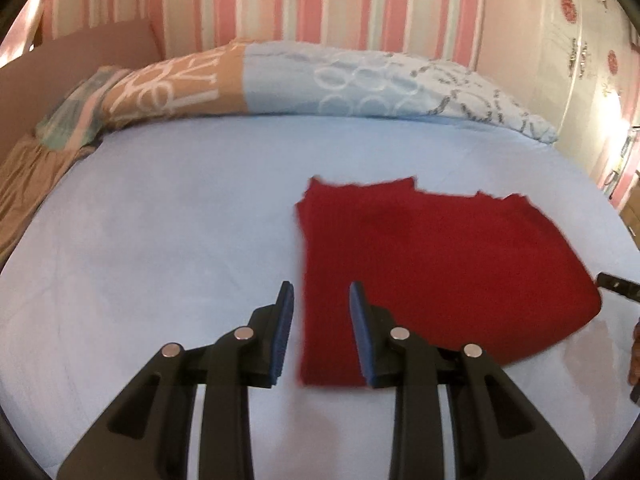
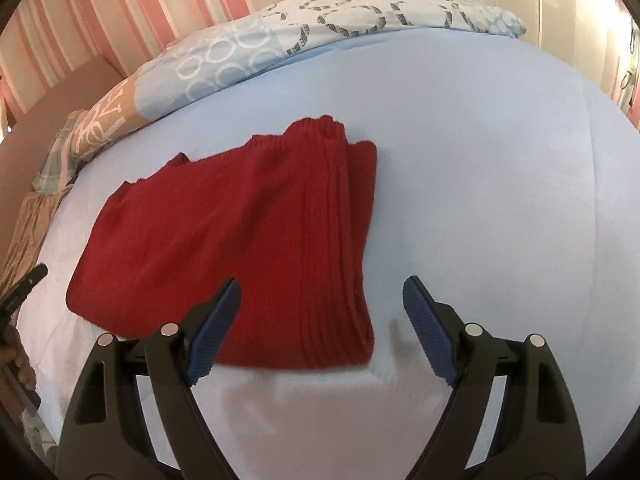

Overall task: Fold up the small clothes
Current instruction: 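Move the right gripper to the folded sweater's edge and close on it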

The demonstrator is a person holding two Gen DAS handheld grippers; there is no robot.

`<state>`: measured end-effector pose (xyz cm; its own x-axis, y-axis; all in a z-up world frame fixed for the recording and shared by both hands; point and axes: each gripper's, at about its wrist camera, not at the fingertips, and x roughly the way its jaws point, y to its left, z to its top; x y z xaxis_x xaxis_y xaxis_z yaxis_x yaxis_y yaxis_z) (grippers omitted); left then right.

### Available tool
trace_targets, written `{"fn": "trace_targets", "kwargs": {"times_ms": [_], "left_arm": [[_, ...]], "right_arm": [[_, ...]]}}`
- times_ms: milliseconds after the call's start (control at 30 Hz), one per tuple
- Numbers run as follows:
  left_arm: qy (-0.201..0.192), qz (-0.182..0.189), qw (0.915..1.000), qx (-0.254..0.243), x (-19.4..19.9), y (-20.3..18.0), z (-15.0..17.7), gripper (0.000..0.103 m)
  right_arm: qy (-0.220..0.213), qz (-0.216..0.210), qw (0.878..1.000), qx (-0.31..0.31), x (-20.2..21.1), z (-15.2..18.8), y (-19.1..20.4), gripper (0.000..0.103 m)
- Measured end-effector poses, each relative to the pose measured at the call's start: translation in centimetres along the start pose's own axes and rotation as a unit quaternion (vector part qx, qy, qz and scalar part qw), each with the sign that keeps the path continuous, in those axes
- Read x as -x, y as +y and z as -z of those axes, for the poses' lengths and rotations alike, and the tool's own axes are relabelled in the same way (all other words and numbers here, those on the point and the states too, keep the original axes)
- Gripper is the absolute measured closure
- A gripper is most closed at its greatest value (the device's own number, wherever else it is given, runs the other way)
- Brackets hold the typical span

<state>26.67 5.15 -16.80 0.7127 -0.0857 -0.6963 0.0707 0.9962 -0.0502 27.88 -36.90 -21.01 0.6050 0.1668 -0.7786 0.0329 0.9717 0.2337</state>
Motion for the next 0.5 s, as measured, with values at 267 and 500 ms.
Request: {"fn": "trace_targets", "kwargs": {"times_ms": [267,500], "left_arm": [[0.013,0.033,0.9986,-0.038,-4.0,-10.1,-2.6,0.073],[0.060,0.022,0.9973,-0.037,-9.1,-13.8,-0.1,0.073]], "right_arm": [[0.012,-0.005,1.000,-0.024,-2.8,-2.0,-2.3,0.020],[0.031,-0.015,0.999,-0.003,-6.6,-3.1,-3.0,0.022]]}}
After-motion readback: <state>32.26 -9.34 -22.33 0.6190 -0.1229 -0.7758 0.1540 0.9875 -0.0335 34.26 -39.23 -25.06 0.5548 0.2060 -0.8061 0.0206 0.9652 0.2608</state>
